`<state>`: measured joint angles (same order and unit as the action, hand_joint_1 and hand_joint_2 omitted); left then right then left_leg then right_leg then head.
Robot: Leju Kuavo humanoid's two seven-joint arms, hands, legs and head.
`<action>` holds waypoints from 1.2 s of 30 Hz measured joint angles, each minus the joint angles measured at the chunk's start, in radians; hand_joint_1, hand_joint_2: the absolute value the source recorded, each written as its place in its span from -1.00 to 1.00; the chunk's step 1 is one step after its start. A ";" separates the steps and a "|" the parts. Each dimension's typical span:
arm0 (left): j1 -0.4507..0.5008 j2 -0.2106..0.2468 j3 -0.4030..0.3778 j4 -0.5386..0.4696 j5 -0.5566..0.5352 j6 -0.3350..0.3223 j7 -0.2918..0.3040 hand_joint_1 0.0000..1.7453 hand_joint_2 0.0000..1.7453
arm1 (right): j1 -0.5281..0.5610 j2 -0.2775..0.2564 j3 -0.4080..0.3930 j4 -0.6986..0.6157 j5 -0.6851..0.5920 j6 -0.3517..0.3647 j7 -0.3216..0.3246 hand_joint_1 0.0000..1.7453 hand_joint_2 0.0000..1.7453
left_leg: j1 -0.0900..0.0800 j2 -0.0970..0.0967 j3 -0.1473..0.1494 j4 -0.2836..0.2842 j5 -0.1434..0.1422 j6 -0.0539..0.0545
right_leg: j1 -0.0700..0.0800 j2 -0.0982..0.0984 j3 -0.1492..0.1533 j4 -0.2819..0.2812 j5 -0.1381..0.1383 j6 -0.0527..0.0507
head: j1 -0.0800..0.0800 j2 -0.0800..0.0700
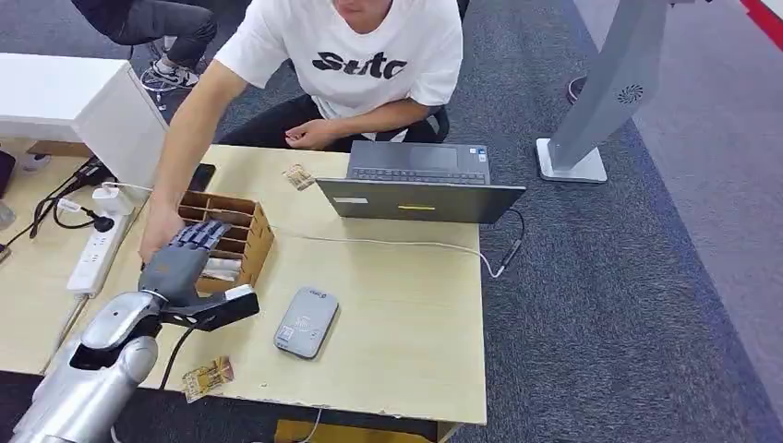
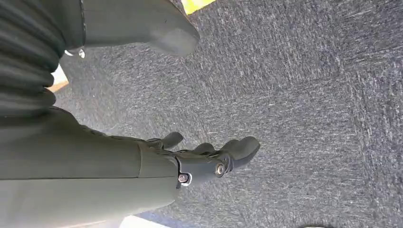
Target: Pass the card to the sensor for recognition and then transmit it.
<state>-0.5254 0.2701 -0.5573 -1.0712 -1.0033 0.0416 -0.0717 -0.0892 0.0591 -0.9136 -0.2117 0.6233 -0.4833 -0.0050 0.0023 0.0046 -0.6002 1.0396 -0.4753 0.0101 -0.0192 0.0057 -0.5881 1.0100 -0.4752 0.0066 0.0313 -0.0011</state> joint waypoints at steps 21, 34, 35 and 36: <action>0.000 -0.006 0.000 0.000 -0.008 -0.001 0.000 -1.00 1.00 | -0.001 0.000 -0.002 0.000 0.003 0.002 -0.001 -1.00 1.00 | 0.000 0.000 0.000 0.000 0.000 0.000 | 0.000 0.000 0.000 0.000 0.000 0.000 | 0.000 0.000; 0.000 -0.008 0.000 0.000 -0.014 -0.002 0.000 -1.00 1.00 | -0.001 0.001 -0.003 0.000 0.004 0.003 -0.001 -1.00 1.00 | 0.000 0.000 0.000 0.000 0.000 0.000 | 0.000 0.000 0.000 0.000 0.000 0.000 | 0.000 0.000; 0.000 -0.008 0.000 0.000 -0.014 -0.002 0.000 -1.00 1.00 | -0.001 0.001 -0.003 0.000 0.005 0.005 -0.001 -1.00 1.00 | 0.000 0.000 0.000 0.000 0.000 0.000 | 0.000 0.000 0.000 0.000 0.000 0.000 | 0.000 0.000; 0.000 -0.008 0.000 0.000 -0.014 -0.002 0.000 -0.92 1.00 | -0.001 0.002 -0.003 0.000 0.006 0.006 -0.001 -1.00 1.00 | 0.000 0.000 0.000 0.000 0.000 0.000 | 0.000 0.000 0.000 0.000 0.000 0.000 | 0.000 0.000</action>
<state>-0.5256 0.2617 -0.5573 -1.0712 -1.0174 0.0397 -0.0721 -0.0906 0.0607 -0.9163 -0.2117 0.6291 -0.4772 -0.0061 0.0022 0.0045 -0.6001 1.0396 -0.4753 0.0101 -0.0192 0.0057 -0.5881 1.0100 -0.4752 0.0066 0.0317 -0.0011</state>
